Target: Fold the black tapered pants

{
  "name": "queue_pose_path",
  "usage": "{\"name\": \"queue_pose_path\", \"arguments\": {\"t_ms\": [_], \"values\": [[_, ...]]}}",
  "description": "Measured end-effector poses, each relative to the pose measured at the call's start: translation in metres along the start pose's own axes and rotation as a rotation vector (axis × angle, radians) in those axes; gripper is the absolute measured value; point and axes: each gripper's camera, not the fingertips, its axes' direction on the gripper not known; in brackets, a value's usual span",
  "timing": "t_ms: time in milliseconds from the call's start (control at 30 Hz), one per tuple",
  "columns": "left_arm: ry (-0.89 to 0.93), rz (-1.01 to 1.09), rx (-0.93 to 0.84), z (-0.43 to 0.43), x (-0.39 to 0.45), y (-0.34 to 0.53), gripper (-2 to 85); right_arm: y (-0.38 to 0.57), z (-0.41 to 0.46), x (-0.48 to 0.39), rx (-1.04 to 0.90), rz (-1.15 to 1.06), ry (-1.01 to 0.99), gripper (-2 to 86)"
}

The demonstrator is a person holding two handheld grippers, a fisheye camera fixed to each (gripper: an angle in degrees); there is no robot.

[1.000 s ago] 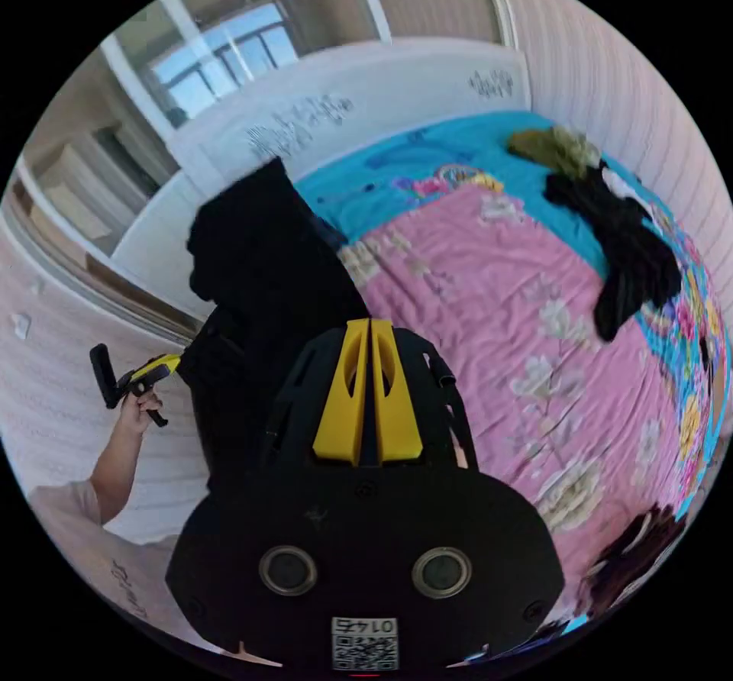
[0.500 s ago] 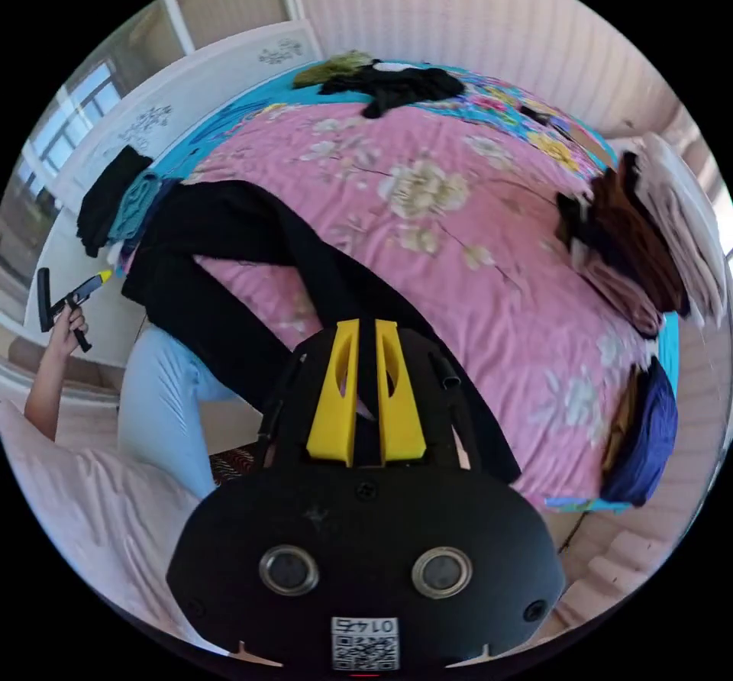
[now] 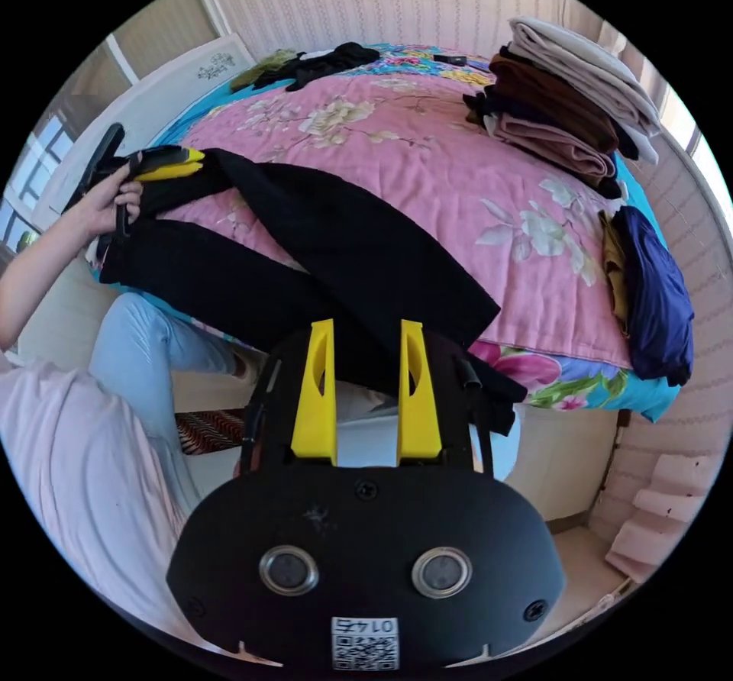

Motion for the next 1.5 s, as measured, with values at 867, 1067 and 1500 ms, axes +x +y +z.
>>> {"name": "queue_pose_path", "arguments": {"t_ms": [867,1067,1500], "values": [[-0.122,0.166,-0.119,0.116,0.096,-0.185,7.8,-0.114,-0.048,0.262,0.306,0.293,-0.112,4.2],[-0.187,0.219,-0.016,0.092,0.079,-0.178,7.9,-0.088,0.017,0.289,0.191,0.399,-0.097,8.7],[-0.268,0.259,-0.1,0.146,0.086,-0.189,9.8,-0.12,0.057,0.334,0.324,0.534,-0.197,11.7]]}}
